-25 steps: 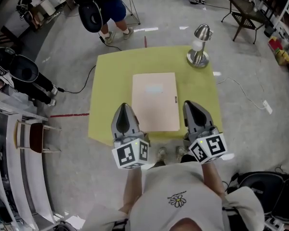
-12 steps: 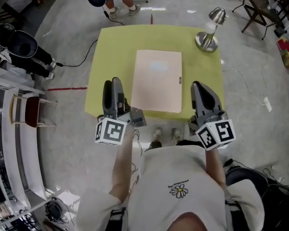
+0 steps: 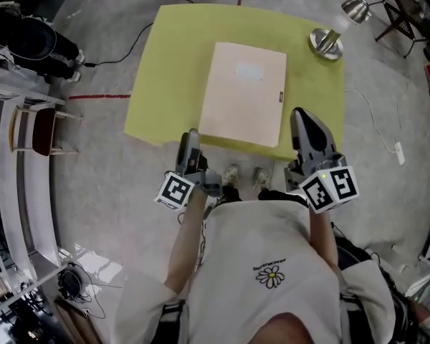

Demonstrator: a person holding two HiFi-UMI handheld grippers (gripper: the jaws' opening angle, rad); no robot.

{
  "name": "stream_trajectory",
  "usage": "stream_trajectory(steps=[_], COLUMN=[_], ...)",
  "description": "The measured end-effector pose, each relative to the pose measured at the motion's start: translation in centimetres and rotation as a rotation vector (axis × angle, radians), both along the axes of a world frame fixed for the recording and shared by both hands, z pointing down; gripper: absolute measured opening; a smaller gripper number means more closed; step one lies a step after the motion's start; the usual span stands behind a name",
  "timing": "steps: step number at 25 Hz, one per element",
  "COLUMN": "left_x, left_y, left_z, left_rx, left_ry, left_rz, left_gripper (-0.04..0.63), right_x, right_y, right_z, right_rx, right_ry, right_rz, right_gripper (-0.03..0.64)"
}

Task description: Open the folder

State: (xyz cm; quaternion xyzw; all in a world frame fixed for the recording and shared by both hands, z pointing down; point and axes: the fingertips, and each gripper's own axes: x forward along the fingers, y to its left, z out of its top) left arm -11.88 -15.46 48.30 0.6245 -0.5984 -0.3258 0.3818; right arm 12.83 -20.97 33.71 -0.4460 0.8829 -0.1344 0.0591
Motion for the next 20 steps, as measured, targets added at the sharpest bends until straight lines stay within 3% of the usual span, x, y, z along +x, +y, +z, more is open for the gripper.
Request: stream_trajectory(steps=[6, 12, 16, 20], left_x=[2.9, 6.2, 7.2, 8.2], left_y=[1.3, 2.6, 1.9, 1.3], left_z=[5.7, 9.9, 10.6, 10.6], left_rx=[-0.102, -0.233, -0.256, -0.279], left_ry=[0.123, 0.152, 0.159, 0.235], left_rz=[0.089, 0.178, 0.224, 0.252], left_gripper=[0.265, 0.257, 0.253, 0.255], right_x=[-0.9, -0.9, -0.7, -0.4], right_y=[0.5, 0.9, 0.9, 1.0], right_z=[0.9, 1.0, 1.4, 1.7], right_rx=[-0.034, -0.045, -0.057, -0.069], right_ry=[-0.006, 0.001, 0.005, 0.007], right_rz=[-0.037, -0.042, -0.038, -0.028], right_gripper=[0.012, 0.012, 0.012, 0.012])
